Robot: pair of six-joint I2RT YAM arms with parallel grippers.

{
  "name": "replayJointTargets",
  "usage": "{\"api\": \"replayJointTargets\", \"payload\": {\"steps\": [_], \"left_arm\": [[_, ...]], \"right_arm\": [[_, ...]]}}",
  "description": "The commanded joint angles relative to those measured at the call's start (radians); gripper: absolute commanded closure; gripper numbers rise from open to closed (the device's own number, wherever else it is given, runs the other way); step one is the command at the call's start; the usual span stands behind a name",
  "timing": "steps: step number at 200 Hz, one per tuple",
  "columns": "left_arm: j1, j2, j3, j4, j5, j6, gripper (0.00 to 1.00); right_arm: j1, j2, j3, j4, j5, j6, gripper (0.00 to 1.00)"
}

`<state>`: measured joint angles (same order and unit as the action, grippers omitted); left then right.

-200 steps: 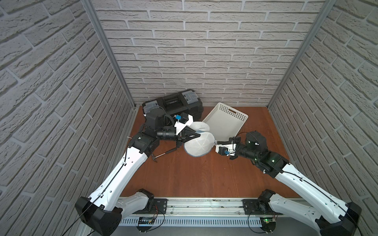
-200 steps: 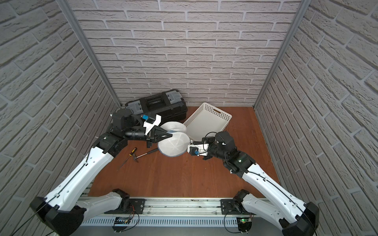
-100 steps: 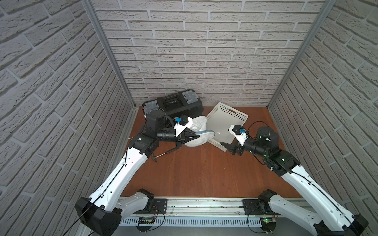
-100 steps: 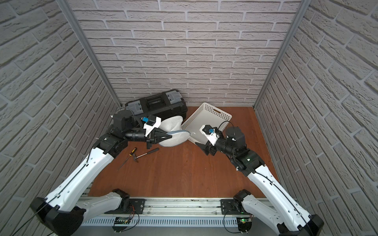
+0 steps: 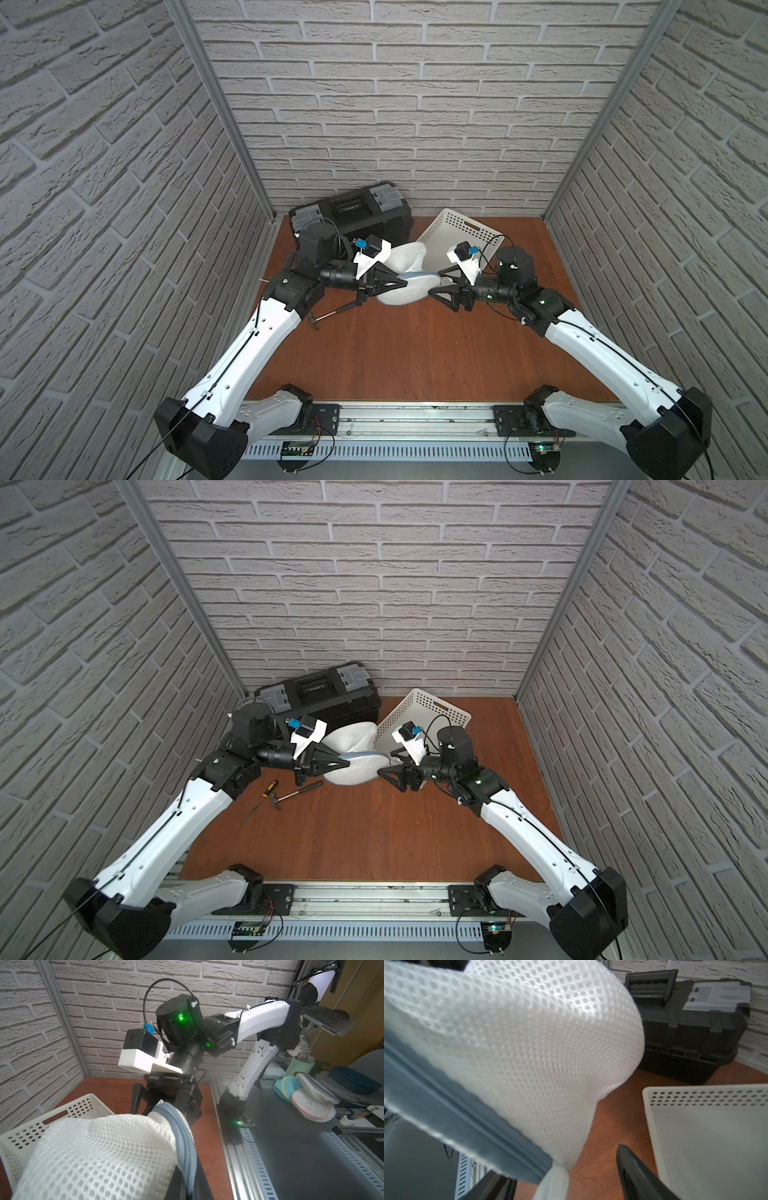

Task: Turn the laundry bag inside out
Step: Place the laundry bag at the center of the board.

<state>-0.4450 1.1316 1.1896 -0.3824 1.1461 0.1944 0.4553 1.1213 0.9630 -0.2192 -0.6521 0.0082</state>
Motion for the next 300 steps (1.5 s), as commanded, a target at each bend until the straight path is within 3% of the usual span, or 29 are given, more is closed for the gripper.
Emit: {"api": "replayJointTargets", "payload": {"steps": [1,18,50,59,71,79,102,112,148,168,187,216,233,259,300], "left_arm": [[0.005,0.004,0.029,-0.005,0.042,0.015,1.0],[0.007,0.008,0.029,-0.013,0.033,0.022,1.0],[0.01,0.004,0.024,-0.022,-0.032,0.043,0.99],[0.01,0.0,0.022,-0.023,-0.071,0.045,0.83],[0.012,-0.011,0.019,-0.023,-0.123,0.038,0.49],[0.013,-0.025,0.013,-0.009,-0.167,0.015,0.33],[0.029,-0.1,-0.032,0.107,-0.359,-0.043,0.07],[0.029,-0.147,-0.058,0.173,-0.48,-0.05,0.02],[0.028,-0.317,-0.184,0.448,-0.949,-0.065,0.02],[0.027,-0.349,-0.158,0.435,-1.111,-0.065,0.02],[0.027,-0.349,-0.126,0.376,-1.23,-0.082,0.02],[0.028,-0.357,-0.153,0.348,-1.318,-0.141,0.02],[0.028,-0.356,-0.172,0.336,-1.353,-0.19,0.02],[0.027,-0.342,-0.172,0.301,-1.377,-0.228,0.02],[0.027,-0.317,-0.16,0.255,-1.384,-0.239,0.02]], "right_arm": [[0.005,0.002,0.04,0.059,-0.204,-0.02,0.4],[0.011,0.002,0.05,0.026,-0.237,-0.034,0.62],[0.016,-0.002,0.065,-0.035,-0.253,-0.053,0.93],[0.019,-0.003,0.065,-0.043,-0.24,-0.041,0.97],[0.026,0.006,0.066,-0.046,-0.194,0.004,0.97],[0.033,0.02,0.072,-0.05,-0.171,0.043,0.97],[0.077,0.096,0.111,-0.066,-0.146,0.163,0.97],[0.114,0.13,0.126,-0.063,-0.142,0.194,0.97],[0.246,0.297,0.203,-0.024,-0.178,0.297,0.97],[0.288,0.451,0.306,-0.075,-0.247,0.364,0.97],[0.313,0.561,0.339,0.015,-0.308,0.487,0.97],[0.339,0.674,0.351,0.295,-0.363,0.707,0.97],[0.347,0.756,0.393,0.321,-0.377,0.759,0.97],[0.34,0.829,0.427,0.191,-0.343,0.697,0.9],[0.256,0.788,0.364,0.011,-0.245,0.558,0.85]]}}
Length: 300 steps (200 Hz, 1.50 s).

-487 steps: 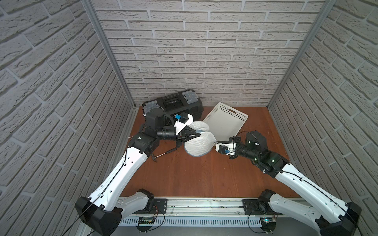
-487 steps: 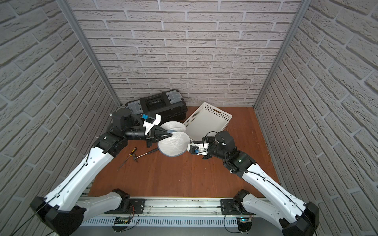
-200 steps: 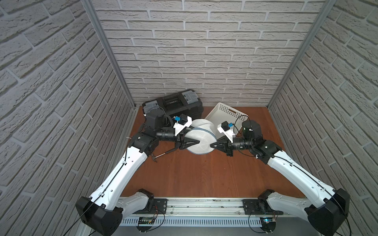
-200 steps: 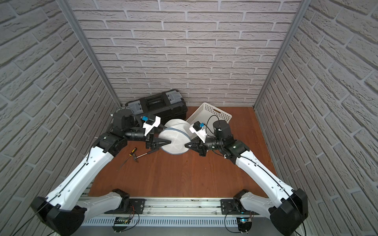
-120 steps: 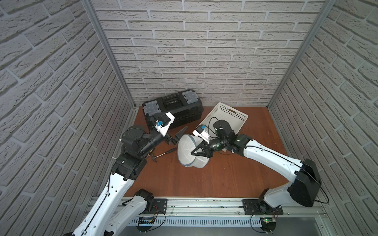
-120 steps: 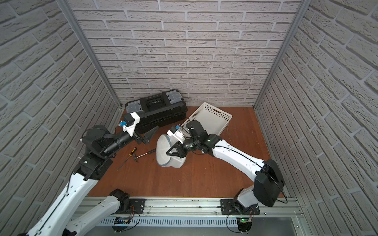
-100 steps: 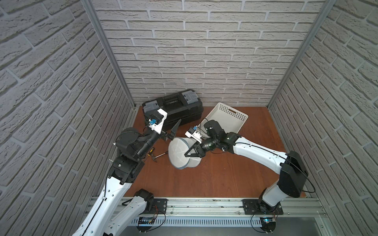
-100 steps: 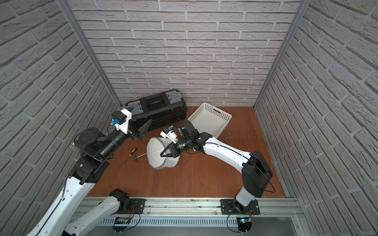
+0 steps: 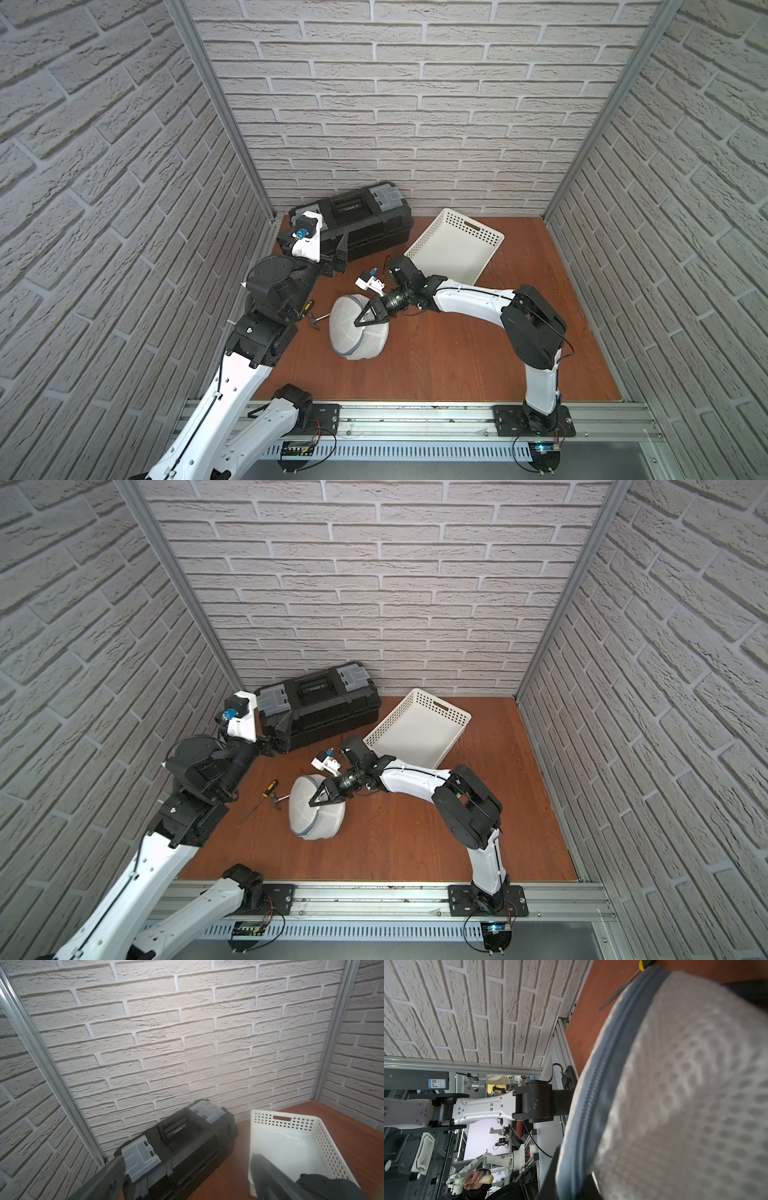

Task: Turn the laundry bag inside out
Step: Place the laundry bag at the center of the board, then reset both arms

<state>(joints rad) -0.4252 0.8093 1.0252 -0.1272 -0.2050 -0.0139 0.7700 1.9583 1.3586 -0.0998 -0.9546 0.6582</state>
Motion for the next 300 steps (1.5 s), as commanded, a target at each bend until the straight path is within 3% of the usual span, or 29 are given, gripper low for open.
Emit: {"api": "replayJointTargets", "payload": {"steps": [1,55,94,146,164,179,207,223,234,246,269,300], "left_arm": [[0.008,0.006,0.003,-0.001,-0.032,-0.032,0.02],[0.009,0.045,0.007,0.002,-0.022,-0.03,0.02],[0.009,0.079,0.015,-0.003,-0.014,-0.028,0.02],[0.012,0.112,0.03,-0.076,-0.132,-0.036,0.01],[0.021,0.114,0.011,-0.098,-0.219,-0.059,0.02],[0.04,0.109,-0.03,-0.097,-0.275,-0.089,0.02],[0.095,0.082,-0.179,-0.059,-0.361,-0.205,0.02],[0.133,0.063,-0.306,0.015,-0.38,-0.258,0.02],[0.147,0.054,-0.404,0.093,-0.365,-0.255,0.02],[0.159,0.057,-0.499,0.175,-0.354,-0.236,0.02],[0.196,0.113,-0.626,0.35,-0.306,-0.171,0.02],[0.273,0.219,-0.699,0.643,-0.208,-0.042,0.02]], "right_arm": [[-0.062,-0.05,-0.033,-0.114,0.06,-0.097,0.85],[-0.191,-0.174,-0.158,-0.241,0.1,-0.231,0.78],[-0.217,-0.23,-0.193,-0.323,0.158,-0.294,0.57],[-0.257,-0.421,-0.153,-0.519,0.452,-0.403,0.35],[-0.284,-0.545,-0.162,-0.556,0.573,-0.431,0.32],[-0.327,-0.679,-0.198,-0.542,0.752,-0.434,0.32],[-0.436,-0.94,-0.369,-0.363,1.183,-0.424,0.25],[-0.466,-1.063,-0.549,-0.134,1.446,-0.475,0.18],[-0.488,-1.094,-0.691,0.066,1.55,-0.55,0.15],[-0.52,-1.056,-0.803,0.23,1.547,-0.616,0.12],[-0.586,-0.892,-0.827,0.276,1.498,-0.608,0.11],[-0.65,-0.695,-0.954,0.672,1.479,-0.643,0.11]]}}
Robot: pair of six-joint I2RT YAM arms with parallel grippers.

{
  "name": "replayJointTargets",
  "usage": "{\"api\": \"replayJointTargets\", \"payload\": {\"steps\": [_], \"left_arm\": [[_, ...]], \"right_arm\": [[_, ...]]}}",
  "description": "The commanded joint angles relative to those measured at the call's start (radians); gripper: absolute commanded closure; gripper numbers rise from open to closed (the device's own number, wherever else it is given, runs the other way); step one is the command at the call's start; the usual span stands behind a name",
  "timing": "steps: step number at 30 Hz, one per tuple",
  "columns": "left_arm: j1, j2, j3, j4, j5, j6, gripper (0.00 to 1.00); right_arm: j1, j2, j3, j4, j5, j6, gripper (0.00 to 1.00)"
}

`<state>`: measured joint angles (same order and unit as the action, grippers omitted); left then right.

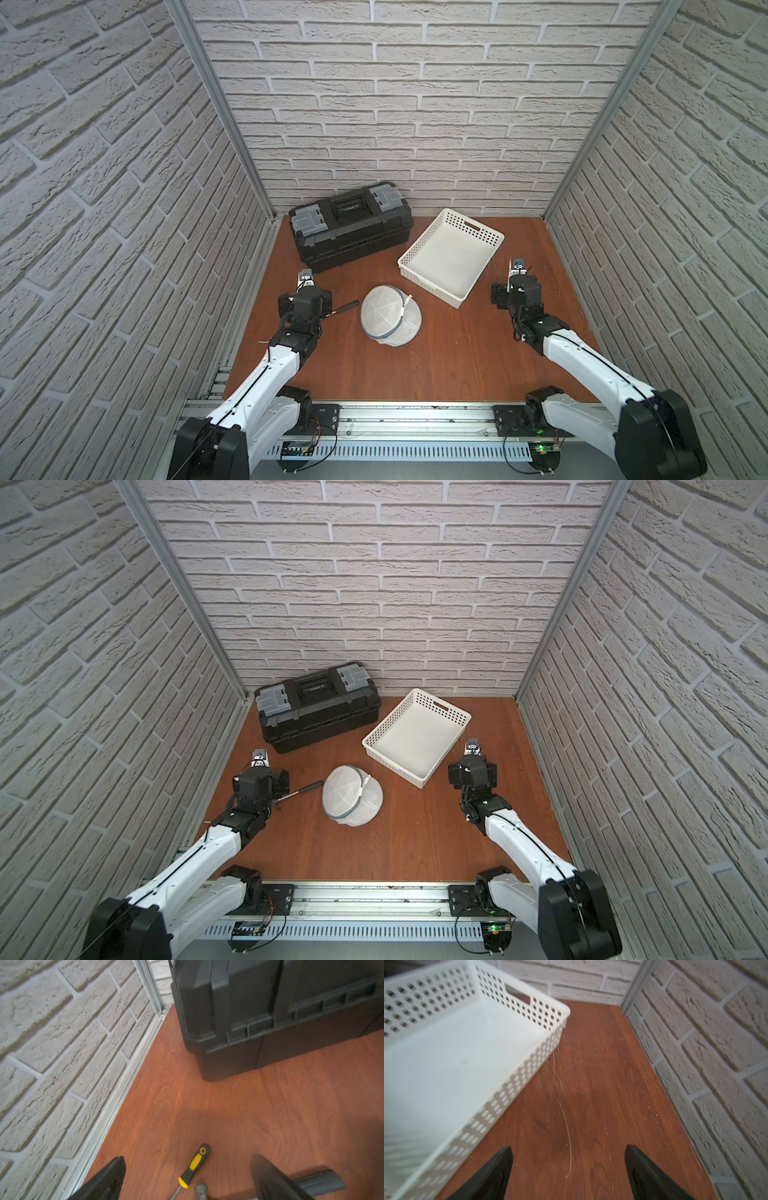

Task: Turn the laundry bag inside out
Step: Reset both arms

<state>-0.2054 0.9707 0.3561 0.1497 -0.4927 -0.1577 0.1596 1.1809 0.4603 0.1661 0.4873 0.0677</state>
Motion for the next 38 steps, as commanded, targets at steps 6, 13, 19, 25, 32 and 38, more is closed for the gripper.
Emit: {"api": "replayJointTargets", "payload": {"steps": [6,13,19,25,32,38], "left_arm": [[0.104,0.187,-0.048,0.455,0.2,0.143,0.02],[0.148,0.365,-0.027,0.617,0.33,0.215,0.02],[0.216,0.499,0.011,0.693,0.409,0.205,0.02],[0.258,0.572,0.032,0.706,0.428,0.157,0.02],[0.265,0.583,0.035,0.722,0.431,0.15,0.01],[0.272,0.581,0.04,0.709,0.439,0.144,0.02]], "right_arm": [[-0.065,0.242,-0.063,0.602,-0.109,-0.081,0.14],[-0.106,0.336,-0.08,0.699,-0.182,-0.057,0.13],[-0.114,0.336,-0.082,0.706,-0.182,-0.051,0.01],[-0.115,0.335,-0.081,0.704,-0.187,-0.05,0.01],[-0.134,0.355,-0.046,0.65,-0.226,-0.041,0.01],[-0.134,0.335,-0.075,0.691,-0.231,-0.046,0.01]]}}
